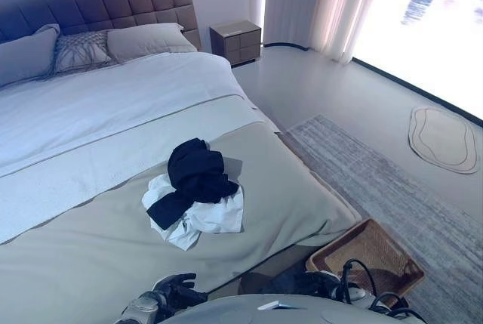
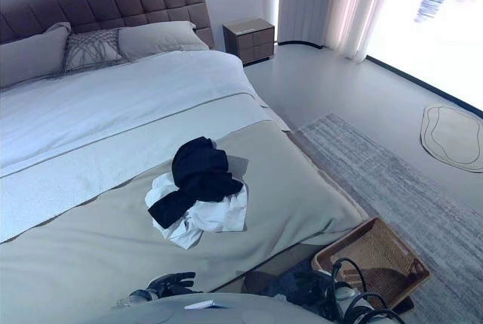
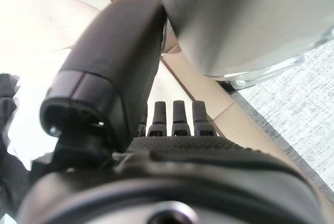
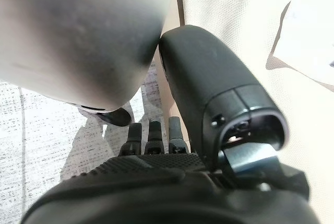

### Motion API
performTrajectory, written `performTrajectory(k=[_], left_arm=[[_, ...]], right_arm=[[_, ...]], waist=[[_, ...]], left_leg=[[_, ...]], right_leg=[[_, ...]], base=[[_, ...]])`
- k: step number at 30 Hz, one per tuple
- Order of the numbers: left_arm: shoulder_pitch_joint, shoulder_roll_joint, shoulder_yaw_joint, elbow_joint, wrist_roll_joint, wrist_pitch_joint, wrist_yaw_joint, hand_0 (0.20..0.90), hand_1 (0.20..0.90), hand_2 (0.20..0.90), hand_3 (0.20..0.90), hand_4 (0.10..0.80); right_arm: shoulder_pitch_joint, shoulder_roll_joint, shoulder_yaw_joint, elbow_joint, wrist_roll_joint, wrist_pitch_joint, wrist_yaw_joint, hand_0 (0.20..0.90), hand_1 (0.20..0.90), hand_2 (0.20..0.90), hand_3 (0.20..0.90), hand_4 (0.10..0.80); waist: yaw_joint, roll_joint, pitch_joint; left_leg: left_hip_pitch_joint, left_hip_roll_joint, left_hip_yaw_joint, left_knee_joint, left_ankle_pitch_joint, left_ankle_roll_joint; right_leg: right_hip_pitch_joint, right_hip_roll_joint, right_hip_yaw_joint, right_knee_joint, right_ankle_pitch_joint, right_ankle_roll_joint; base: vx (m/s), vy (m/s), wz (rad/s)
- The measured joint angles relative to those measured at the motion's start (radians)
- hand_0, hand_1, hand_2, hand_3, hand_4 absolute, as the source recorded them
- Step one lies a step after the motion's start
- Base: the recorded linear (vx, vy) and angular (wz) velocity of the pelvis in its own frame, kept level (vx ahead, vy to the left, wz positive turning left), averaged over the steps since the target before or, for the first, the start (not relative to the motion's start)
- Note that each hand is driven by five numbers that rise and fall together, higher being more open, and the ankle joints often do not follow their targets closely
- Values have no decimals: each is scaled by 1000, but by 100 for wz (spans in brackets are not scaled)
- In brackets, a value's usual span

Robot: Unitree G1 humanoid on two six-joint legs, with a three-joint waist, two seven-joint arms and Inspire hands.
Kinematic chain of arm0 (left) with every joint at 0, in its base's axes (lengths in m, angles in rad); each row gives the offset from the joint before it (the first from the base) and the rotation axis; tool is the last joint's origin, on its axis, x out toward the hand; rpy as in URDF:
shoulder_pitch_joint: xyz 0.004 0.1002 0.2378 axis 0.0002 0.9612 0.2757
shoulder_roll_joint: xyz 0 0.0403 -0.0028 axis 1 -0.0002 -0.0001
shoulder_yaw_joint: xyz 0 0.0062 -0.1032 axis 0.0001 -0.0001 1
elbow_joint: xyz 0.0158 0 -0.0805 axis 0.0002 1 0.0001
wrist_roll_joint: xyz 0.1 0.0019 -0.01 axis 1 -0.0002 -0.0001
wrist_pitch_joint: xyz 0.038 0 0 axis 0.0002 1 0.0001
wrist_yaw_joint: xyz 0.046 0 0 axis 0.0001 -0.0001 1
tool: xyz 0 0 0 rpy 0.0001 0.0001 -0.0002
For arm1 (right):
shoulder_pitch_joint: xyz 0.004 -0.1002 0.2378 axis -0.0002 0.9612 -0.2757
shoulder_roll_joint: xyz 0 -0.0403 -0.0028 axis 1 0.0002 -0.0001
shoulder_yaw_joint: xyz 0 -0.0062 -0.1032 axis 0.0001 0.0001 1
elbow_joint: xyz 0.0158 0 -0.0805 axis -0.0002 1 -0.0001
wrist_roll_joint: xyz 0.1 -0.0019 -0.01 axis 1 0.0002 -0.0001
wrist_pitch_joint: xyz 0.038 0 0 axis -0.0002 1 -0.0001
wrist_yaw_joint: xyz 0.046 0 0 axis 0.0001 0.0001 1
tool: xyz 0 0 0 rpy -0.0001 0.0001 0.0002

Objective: Pick up the clothes from the bed and place them into the basket

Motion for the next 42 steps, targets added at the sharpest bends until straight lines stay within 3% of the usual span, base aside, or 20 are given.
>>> performTrajectory(k=[10, 15, 20, 23, 29, 36, 42], left_arm=[[0, 0, 0, 1, 0, 0, 1, 900, 900, 900, 900, 800], [1, 3, 2, 0, 0, 0, 1, 900, 900, 900, 900, 800], [11, 4, 2, -17, -2, -3, 16, 900, 900, 900, 900, 800], [22, 6, 4, -24, -11, -14, 21, 900, 900, 900, 900, 800], [-5, 8, -2, -50, -79, -38, 24, 900, 900, 900, 900, 800], [-165, 22, -22, -101, -175, -66, 31, 900, 900, 900, 900, 800], [-253, 63, -36, -143, -247, -71, 44, 900, 900, 900, 900, 800]], right_arm=[[4, 6, -1, 2, 6, -9, -15, 900, 900, 900, 900, 800], [5, -2, -50, 1, 183, -8, -73, 900, 900, 900, 900, 800], [26, -65, -18, -329, 226, -6, -163, 900, 900, 900, 900, 800], [-5, -113, 42, -534, 107, -52, -207, 900, 900, 900, 900, 800], [-242, -213, 181, -613, -84, -45, -279, 900, 900, 900, 900, 800], [-699, -260, 198, -430, -108, -23, -389, 900, 900, 900, 900, 800], [-928, -271, 256, -350, -127, -14, -455, 900, 900, 900, 900, 800]], waist=[[0, -6, -2], [1, -11, 0], [-1, -19, 11], [7, -22, 15], [72, -39, 63], [218, -63, 294], [325, -87, 399]], left_leg=[[-1, 0, 1, 0, 0, -1], [-1, -1, 1, 0, -1, -1], [-5, -1, 11, -1, -2, -4], [-19, -2, 12, -1, -2, -5], [-109, -13, -30, 29, 22, -6], [-327, -45, -162, 169, 30, -9], [-457, -81, -243, 219, 36, -17]], right_leg=[[-3, 0, 1, 0, 0, 0], [1, -1, 0, 0, 0, 0], [-5, -1, 7, 0, 0, 1], [-17, -2, 3, 0, 0, 1], [-72, -9, -43, 9, 5, 6], [-195, -29, -160, 98, -3, 2], [-285, -66, -244, 154, -23, 15]], base=[[4, 1, 0], [74, 3, 0], [37, 72, -5], [61, 161, 3], [-50, 141, 24], [-62, 60, 55], [27, 44, 43]])
